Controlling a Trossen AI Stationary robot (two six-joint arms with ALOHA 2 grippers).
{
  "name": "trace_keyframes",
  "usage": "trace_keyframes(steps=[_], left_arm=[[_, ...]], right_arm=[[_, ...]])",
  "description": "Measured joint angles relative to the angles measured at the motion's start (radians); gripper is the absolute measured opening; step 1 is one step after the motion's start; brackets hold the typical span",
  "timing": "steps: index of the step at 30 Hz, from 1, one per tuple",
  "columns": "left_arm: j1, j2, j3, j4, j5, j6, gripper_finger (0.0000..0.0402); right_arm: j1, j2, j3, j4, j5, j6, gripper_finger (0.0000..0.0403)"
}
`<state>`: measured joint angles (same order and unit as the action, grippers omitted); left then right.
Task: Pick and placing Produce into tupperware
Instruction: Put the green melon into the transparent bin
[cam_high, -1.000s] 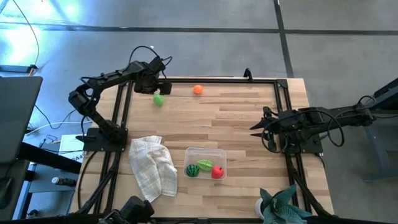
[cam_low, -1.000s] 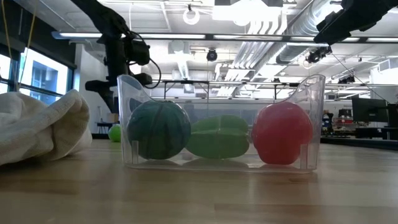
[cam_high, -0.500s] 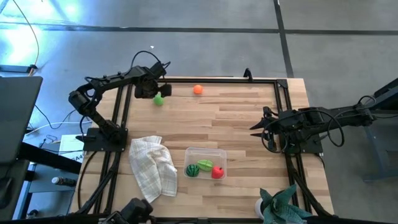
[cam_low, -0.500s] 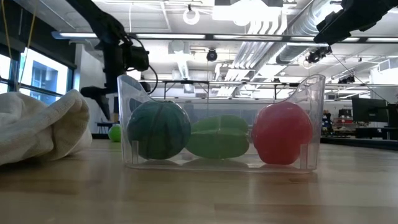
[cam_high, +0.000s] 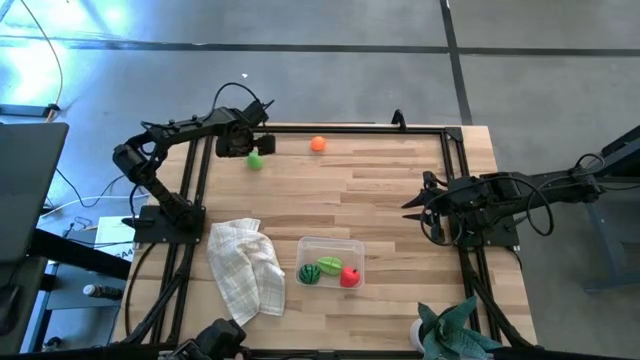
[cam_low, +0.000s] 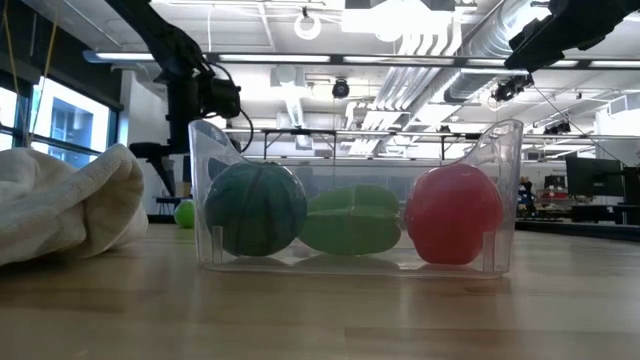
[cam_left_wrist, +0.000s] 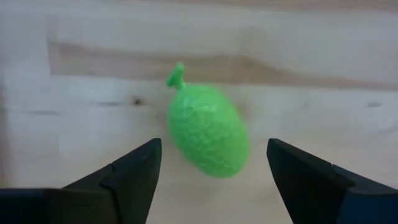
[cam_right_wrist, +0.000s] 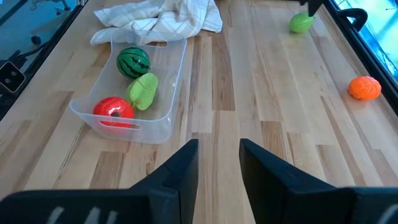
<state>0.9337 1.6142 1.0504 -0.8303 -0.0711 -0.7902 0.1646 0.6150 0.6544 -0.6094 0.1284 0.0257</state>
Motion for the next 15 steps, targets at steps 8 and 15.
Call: trace_keyframes(steps=[8,15], left_arm=[[-0.007,0.082,0.000,0.018,0.046,0.000,0.0276],[-0.005,0.132,0.000,0.027,0.052,-0.003,0.0276]], right_arm=[[0.000,0.000,0.000,0.000,0.000,0.000,0.0106],[0.000,0.000,0.000,0.000,0.000,0.000,0.0106]])
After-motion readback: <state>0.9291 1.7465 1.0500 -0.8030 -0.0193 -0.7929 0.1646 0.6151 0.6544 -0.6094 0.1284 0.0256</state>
